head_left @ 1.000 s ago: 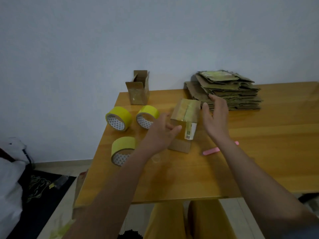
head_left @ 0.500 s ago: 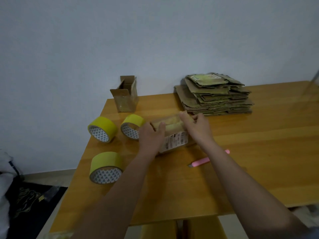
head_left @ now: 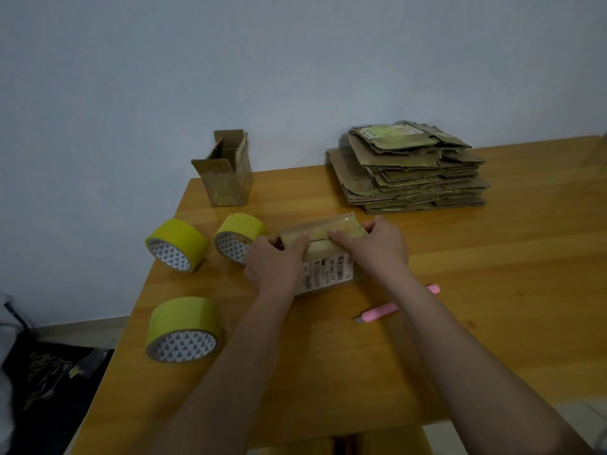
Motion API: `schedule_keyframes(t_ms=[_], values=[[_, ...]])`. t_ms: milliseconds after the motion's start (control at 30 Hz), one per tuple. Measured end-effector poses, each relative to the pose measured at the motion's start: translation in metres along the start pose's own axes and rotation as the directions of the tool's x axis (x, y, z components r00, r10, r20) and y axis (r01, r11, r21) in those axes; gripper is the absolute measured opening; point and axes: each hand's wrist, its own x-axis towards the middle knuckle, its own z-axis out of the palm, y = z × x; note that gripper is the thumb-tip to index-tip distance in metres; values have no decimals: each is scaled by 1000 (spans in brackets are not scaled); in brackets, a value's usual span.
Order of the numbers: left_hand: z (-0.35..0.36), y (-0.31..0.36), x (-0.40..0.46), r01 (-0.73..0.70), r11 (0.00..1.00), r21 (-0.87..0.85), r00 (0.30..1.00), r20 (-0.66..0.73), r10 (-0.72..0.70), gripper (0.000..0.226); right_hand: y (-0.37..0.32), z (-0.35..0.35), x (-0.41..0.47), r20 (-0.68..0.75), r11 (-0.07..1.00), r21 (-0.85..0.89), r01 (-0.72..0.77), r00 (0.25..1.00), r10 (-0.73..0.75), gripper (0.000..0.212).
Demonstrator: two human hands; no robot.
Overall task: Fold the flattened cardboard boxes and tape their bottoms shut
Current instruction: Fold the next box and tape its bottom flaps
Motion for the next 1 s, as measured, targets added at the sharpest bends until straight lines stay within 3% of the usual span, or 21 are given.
schedule_keyframes(t_ms=[200,433,567,700,900,1000], values=[[-3,-8,1,-5,975,-222,1000,16,9,31,11,-9,3,-61,981,169,92,995,-82,32],[-10,-10,-2,8,956,-293,997,72,14,31,15,-13,-4,-107,953,268,144,987,-119,39],[-16,-12,-9,-69,940,-333,990,95,106,32,17,-13,-7,-118,956,151,250,965,-234,25],[-18,-14,-18,-171,943,-286,957,178,228,43,22,-7,-14,-219,915,115,386,909,-356,33],[-28,-8,-12,-127,973,-193,926,330,186,35,22,-14,-11,-46,949,-30,313,948,-314,44],[-31,-4,-6,-113,986,-122,915,374,152,29,16,-22,-17,37,962,-4,273,961,-273,48]])
